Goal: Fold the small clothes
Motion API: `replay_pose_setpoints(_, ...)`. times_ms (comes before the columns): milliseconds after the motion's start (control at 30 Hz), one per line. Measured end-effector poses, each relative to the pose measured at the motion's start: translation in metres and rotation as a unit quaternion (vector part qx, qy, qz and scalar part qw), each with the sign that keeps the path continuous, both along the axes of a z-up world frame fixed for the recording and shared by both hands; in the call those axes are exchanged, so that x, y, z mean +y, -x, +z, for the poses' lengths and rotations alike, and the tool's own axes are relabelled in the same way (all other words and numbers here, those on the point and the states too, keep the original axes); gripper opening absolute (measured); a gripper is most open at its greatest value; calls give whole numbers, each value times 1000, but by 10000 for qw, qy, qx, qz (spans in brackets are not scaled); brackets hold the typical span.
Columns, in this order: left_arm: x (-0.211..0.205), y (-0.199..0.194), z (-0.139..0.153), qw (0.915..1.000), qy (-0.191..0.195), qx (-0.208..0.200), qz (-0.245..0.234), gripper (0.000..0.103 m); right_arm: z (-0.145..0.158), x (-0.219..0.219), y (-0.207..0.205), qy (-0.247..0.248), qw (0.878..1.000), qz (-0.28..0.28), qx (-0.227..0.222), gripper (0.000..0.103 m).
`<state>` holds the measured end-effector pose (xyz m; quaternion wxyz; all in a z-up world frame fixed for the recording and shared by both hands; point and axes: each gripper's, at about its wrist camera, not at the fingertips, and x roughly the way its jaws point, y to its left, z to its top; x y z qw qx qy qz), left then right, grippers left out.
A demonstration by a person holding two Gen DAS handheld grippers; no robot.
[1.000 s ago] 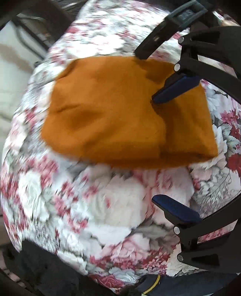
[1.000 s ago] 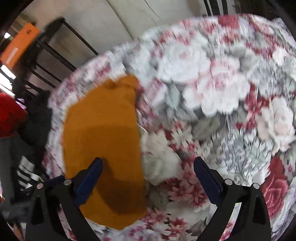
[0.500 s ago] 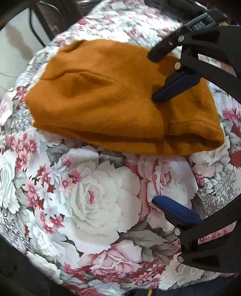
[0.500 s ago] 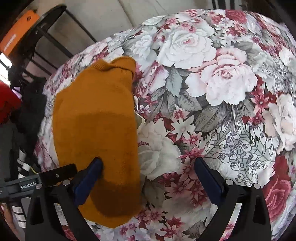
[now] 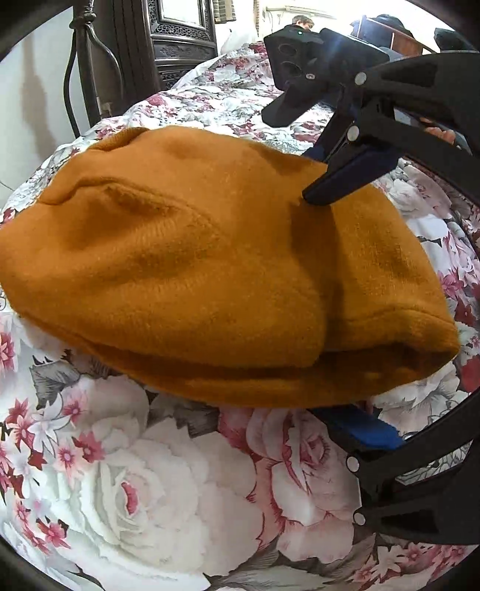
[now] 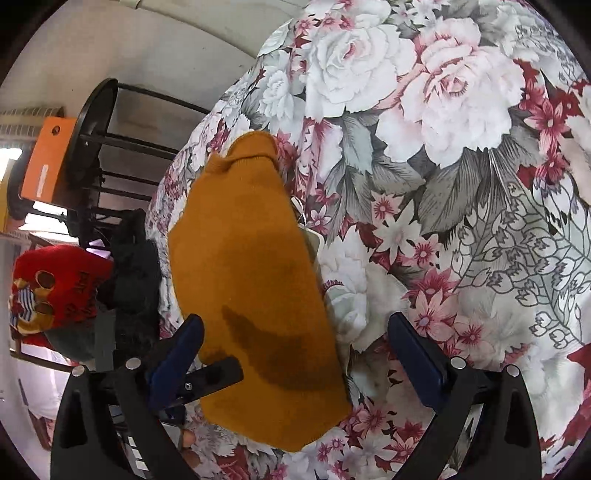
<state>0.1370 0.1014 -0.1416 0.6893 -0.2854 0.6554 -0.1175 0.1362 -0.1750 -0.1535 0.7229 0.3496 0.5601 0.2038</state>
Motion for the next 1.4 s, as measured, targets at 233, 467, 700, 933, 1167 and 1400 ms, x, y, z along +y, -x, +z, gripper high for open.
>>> replay_pose_setpoints(233, -23, 5, 8, 9984, -466, -166, -259, 99, -20, -19, 5, -570, 9981, -130, 204, 99)
replay_pose_setpoints(467, -22, 2, 6, 9984, -516, -101, -195, 99, -20, -16, 13, -409, 9984, -368, -94, 100)
replay_pose_setpoints(700, -21, 5, 6, 9983, -526, -212, -126, 99, -21, -17, 9, -475, 9984, -242, -211, 100)
replay_pose_setpoints(933, -22, 6, 7, 9978, -612, -206, -154, 99, -20, -17, 8, -479, 9984, -187, -222, 100)
replay_pose_setpoints(1167, -25, 5, 8, 9975, -662, -188, -169, 99, -17, -8, 6, -303, 9990, -98, -304, 100)
replay_pose_setpoints(1400, -13, 0, 6, 9995, -300, -105, 4, 99, -16, -4, -2, -185, 9998, -47, -111, 100)
